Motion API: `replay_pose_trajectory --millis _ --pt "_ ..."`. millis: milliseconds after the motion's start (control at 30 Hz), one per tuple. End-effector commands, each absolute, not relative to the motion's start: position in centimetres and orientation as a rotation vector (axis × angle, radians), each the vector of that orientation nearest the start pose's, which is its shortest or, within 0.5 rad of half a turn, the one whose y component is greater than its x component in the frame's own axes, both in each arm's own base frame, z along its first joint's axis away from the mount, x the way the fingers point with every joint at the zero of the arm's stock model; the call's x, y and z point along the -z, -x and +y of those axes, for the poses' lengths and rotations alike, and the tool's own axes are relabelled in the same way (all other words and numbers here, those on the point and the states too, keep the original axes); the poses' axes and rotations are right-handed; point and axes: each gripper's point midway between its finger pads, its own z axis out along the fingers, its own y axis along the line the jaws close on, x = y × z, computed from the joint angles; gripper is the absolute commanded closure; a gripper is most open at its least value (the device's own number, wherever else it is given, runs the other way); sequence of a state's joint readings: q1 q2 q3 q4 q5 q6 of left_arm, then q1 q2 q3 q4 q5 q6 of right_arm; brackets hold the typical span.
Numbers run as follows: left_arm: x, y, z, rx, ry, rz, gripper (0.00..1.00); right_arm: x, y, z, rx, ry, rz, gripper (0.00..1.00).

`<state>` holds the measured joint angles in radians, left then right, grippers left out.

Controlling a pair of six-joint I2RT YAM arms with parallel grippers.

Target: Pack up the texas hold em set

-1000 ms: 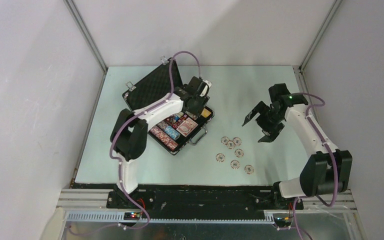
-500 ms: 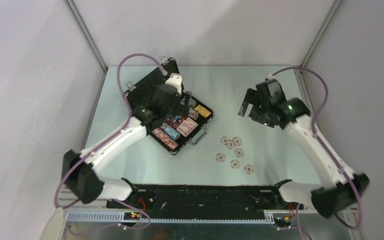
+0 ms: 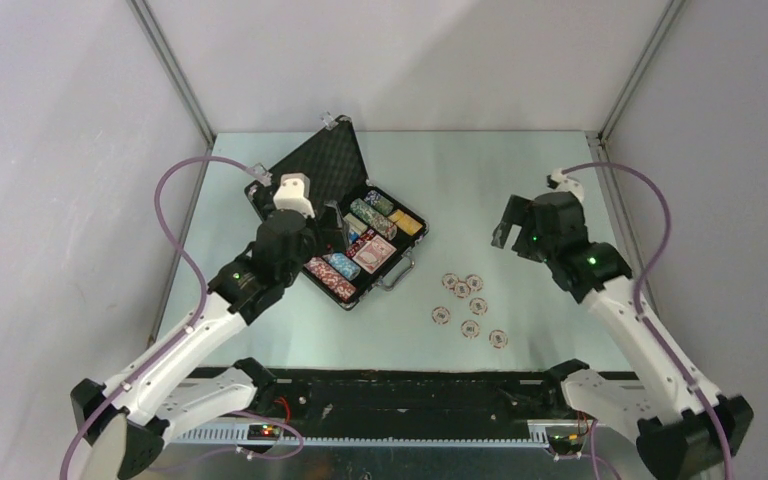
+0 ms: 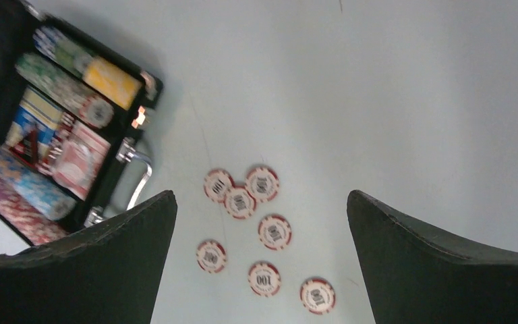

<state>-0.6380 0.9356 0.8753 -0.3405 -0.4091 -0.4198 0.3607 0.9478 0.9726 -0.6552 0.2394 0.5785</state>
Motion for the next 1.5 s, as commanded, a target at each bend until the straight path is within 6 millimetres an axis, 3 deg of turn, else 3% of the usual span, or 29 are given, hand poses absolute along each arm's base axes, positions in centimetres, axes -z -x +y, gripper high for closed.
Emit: replay_pose_trajectory --millis 0,267,433,567,733,1000,1233,1467 --pt "-25.6 -27.9 -15.1 0.39 0.037 1.913 0.0 -18.7 -27.4 9.0 -0.221 -0.365 2.296 0.0" --pt "-24.8 -27.9 -14.9 0.359 -0.008 1.906 0.0 -13.0 -26.8 11.1 -0.225 -0.302 2.528 0.01" --pt "-23.2 -27.9 -17.0 0.38 -0.138 2.034 0.0 -9.1 -26.1 12.7 -0.251 -0.304 2.716 0.06" --pt "-23.5 -27.8 -18.6 0.457 -0.195 2.029 0.0 -7.2 -25.8 13.9 -0.219 -0.295 2.891 0.11" --pt "-23.7 -28.1 -19.2 0.454 -0.285 2.003 0.0 -6.4 -26.9 15.0 -0.154 -0.256 2.946 0.11" --pt "-22.8 -28.3 -19.0 0.416 -0.302 2.019 0.0 -3.6 -27.7 13.5 0.025 -0.439 3.005 0.15" --pt "-22.2 -28.6 -18.4 0.36 -0.338 2.022 0.0 -2.3 -28.7 14.3 -0.06 -0.542 3.005 0.24" --pt "-21.9 -28.4 -18.0 0.325 -0.375 2.026 0.0 -1.0 -28.5 14.4 -0.03 -0.633 3.025 0.27"
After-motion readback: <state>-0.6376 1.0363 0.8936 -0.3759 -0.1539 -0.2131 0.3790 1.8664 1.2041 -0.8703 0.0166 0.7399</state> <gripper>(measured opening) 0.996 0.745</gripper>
